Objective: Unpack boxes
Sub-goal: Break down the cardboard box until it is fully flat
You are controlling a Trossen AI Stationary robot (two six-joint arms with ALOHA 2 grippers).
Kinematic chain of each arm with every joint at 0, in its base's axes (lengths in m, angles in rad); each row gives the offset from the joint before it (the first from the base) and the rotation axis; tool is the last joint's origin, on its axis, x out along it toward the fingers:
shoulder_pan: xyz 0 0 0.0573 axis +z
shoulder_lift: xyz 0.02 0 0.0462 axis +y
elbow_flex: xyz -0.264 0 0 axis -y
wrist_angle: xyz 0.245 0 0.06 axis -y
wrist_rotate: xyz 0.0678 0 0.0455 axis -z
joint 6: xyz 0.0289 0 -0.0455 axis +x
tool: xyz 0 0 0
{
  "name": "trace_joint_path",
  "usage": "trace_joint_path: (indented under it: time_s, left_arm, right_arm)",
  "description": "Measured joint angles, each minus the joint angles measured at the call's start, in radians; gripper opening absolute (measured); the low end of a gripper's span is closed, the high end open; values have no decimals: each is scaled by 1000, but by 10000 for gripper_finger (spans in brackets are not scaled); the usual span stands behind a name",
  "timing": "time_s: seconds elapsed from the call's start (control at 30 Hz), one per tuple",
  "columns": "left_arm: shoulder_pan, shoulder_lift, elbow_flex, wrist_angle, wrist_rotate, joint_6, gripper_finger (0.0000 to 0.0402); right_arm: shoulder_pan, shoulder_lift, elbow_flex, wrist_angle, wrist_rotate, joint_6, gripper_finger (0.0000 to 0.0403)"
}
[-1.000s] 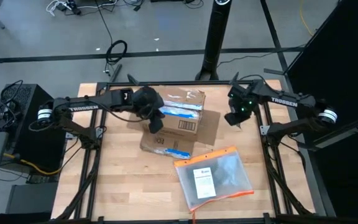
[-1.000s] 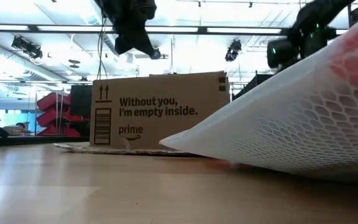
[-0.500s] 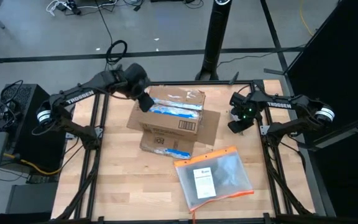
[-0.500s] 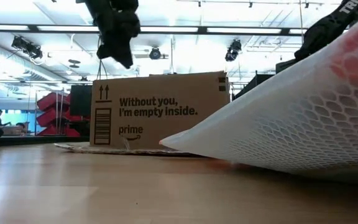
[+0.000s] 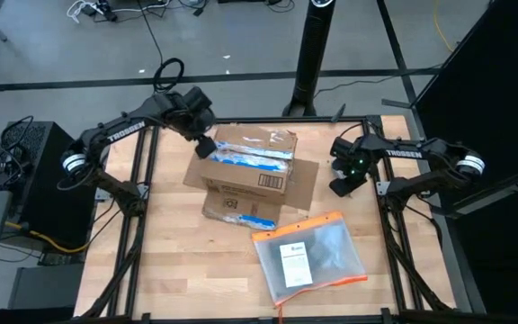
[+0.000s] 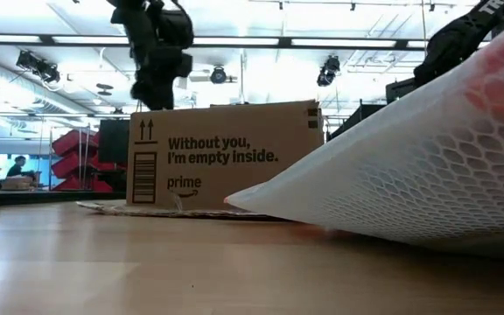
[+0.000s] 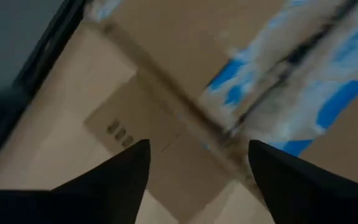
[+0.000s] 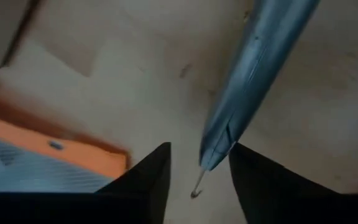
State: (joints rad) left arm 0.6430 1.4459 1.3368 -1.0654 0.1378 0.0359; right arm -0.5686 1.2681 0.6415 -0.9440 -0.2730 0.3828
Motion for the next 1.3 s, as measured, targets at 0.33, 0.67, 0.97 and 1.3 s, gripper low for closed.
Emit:
trace_joint_path:
  time_s: [0.33, 0.67, 0.97, 1.3]
  left_arm:
    - [31, 11, 0, -39, 93, -196, 259]
    - [37, 82, 0, -58, 148, -279, 255]
    - [-50, 86, 0, -64, 200, -309, 259]
    - [-187, 84, 0, -22, 197, -348, 246]
  right_arm:
    - [117, -50, 118, 43, -16, 81, 273]
    - [223, -63, 189, 243, -14, 221, 333]
    - [303, -63, 191, 368, 8, 278, 321]
    - [388, -63, 191, 535, 60, 286, 312]
